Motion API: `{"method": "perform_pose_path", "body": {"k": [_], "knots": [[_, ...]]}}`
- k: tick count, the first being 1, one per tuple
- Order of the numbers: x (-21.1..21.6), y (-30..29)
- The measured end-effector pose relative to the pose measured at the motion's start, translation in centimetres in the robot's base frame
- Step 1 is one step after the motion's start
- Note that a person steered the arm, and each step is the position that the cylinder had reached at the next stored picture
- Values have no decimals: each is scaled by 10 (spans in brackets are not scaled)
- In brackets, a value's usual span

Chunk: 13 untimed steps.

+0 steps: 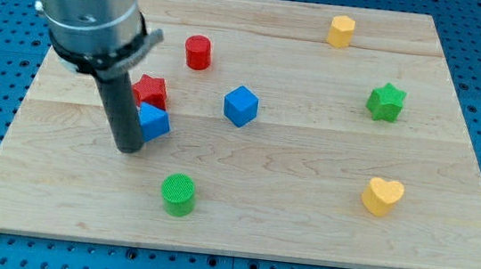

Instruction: Slide the yellow heart towards the green circle

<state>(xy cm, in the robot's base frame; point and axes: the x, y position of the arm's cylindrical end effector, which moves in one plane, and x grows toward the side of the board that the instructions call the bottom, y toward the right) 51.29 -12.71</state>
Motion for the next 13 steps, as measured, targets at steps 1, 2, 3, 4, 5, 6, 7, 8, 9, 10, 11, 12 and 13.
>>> {"method": "perform_pose_path", "body": {"k": [1,2,3,4,5,6,7,8,9,10,11,12,13], "knots": [[84,4],[100,49],[7,91],[-22,149],[-12,251],[-20,335],[60,334],[33,250],[-4,239],[53,267],[51,311],[-12,272],[10,178]]}}
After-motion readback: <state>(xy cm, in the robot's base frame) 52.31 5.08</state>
